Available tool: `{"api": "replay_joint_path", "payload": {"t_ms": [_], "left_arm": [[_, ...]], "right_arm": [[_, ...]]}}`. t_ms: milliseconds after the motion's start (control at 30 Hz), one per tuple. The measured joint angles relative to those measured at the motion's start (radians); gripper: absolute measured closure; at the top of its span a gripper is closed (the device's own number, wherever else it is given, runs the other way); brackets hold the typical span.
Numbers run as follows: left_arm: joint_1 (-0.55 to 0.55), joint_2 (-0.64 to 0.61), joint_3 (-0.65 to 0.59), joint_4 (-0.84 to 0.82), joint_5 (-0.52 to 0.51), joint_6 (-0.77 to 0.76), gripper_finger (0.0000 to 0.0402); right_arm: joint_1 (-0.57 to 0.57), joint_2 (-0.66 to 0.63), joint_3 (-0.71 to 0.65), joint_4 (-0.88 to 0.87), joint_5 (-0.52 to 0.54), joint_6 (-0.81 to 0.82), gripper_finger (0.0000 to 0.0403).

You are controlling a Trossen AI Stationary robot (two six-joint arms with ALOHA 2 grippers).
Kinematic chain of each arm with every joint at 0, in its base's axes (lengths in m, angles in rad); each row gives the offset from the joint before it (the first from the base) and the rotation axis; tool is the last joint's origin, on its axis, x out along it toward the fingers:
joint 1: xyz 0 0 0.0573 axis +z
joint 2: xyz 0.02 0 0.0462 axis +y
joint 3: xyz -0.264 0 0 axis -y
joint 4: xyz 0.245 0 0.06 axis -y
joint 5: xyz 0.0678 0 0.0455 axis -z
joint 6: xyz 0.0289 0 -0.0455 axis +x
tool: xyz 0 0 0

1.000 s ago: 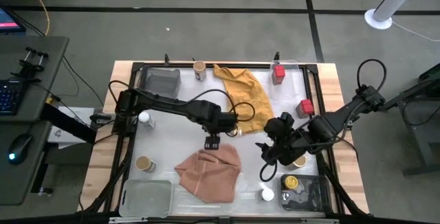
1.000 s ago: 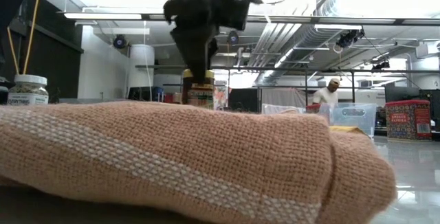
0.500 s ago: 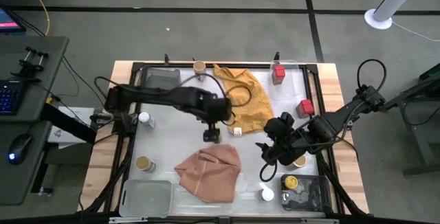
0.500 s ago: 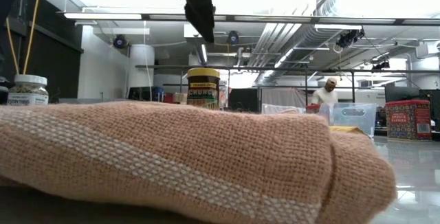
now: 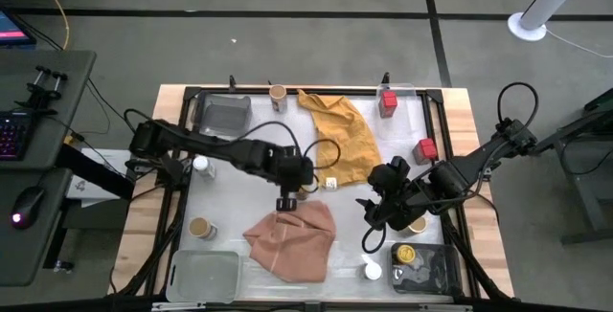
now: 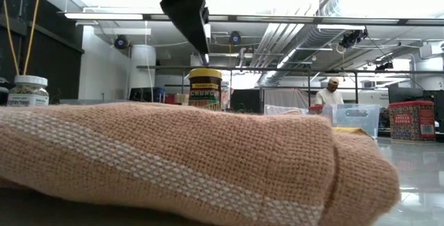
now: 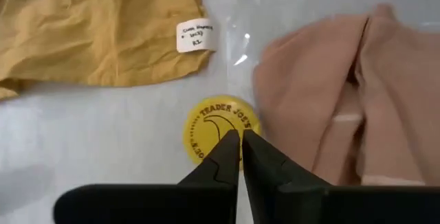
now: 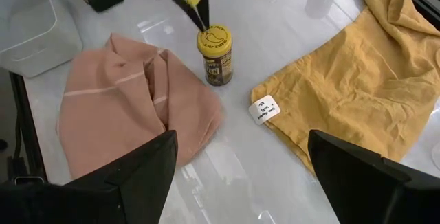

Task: Sort spices by type
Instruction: Put the yellow seasoning bottle into the bottom right black bin

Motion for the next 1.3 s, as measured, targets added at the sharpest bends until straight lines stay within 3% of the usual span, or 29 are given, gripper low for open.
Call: {"api": "replay_joint_path", "payload": {"t_ms": [200, 1300], "left_arm": [[-0.025, -0.001, -0.023, 0.052, -0.108, -0.002, 0.0401], [-0.015, 0.029, -0.035, 0.038, -0.091, -0.039, 0.0401]], "right_arm": [[0.000, 0.000, 0.000, 0.000, 0.000, 0.000, 0.0080], [0.000, 0.000, 0.000, 0.001, 0.000, 0.004, 0.0080]]}}
